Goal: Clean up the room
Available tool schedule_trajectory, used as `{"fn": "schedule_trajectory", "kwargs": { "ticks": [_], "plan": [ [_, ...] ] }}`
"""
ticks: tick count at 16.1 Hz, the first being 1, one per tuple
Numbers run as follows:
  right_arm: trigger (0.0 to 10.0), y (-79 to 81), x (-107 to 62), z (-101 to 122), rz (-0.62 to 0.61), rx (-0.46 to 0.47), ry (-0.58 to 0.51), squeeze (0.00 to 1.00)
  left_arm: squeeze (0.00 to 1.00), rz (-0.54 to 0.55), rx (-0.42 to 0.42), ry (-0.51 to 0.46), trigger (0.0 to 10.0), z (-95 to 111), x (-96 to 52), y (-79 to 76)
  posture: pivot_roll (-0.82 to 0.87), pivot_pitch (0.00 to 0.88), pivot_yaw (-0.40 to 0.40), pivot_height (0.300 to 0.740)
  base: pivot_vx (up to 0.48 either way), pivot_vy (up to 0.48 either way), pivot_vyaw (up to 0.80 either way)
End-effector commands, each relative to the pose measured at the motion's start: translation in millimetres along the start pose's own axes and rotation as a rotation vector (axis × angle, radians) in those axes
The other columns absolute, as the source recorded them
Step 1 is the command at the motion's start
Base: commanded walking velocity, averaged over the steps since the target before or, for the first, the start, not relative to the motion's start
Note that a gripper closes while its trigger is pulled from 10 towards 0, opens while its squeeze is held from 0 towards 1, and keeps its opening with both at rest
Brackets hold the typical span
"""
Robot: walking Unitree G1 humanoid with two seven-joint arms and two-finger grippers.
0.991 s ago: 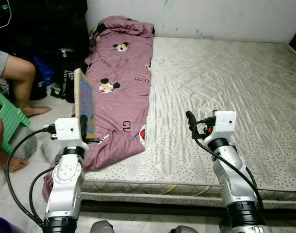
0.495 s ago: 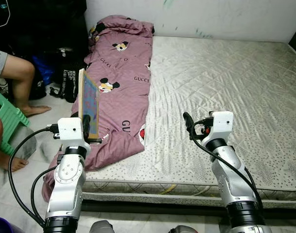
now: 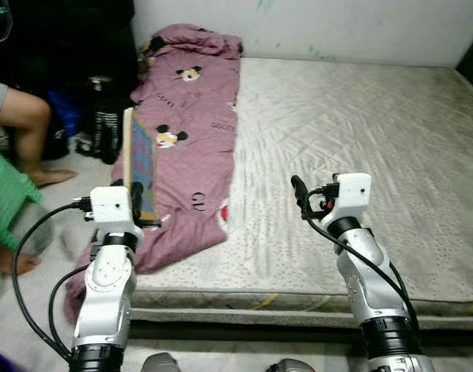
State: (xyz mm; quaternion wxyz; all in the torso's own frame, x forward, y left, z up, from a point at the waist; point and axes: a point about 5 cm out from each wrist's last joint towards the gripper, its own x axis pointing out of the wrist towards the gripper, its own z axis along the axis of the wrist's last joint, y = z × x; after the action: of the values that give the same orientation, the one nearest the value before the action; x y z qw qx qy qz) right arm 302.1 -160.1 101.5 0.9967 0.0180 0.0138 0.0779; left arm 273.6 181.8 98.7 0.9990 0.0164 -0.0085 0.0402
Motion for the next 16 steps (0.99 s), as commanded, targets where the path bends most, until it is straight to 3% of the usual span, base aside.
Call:
{"fn": "schedule_trajectory", "kwargs": {
  "ticks": [1, 16],
  "plan": [
    [10.0, -3.3, 0.8, 0.8, -0.009, -0.007, 0.007, 0.0, 0.0, -0.025, -0.009, -0.048, 10.0, 9.7, 4.5, -5.5, -0.05, 0.0, -0.032, 0.74, 0.0, -0.368, 0.0],
    [10.0, -2.9, 1.9, 0.5, -0.008, -0.017, 0.012, 0.0, 0.0, -0.028, -0.011, -0.051, 10.0, 10.1, 5.9, -7.9, -0.05, 0.0, -0.031, 0.74, 0.0, -0.419, 0.0]
  ]
}}
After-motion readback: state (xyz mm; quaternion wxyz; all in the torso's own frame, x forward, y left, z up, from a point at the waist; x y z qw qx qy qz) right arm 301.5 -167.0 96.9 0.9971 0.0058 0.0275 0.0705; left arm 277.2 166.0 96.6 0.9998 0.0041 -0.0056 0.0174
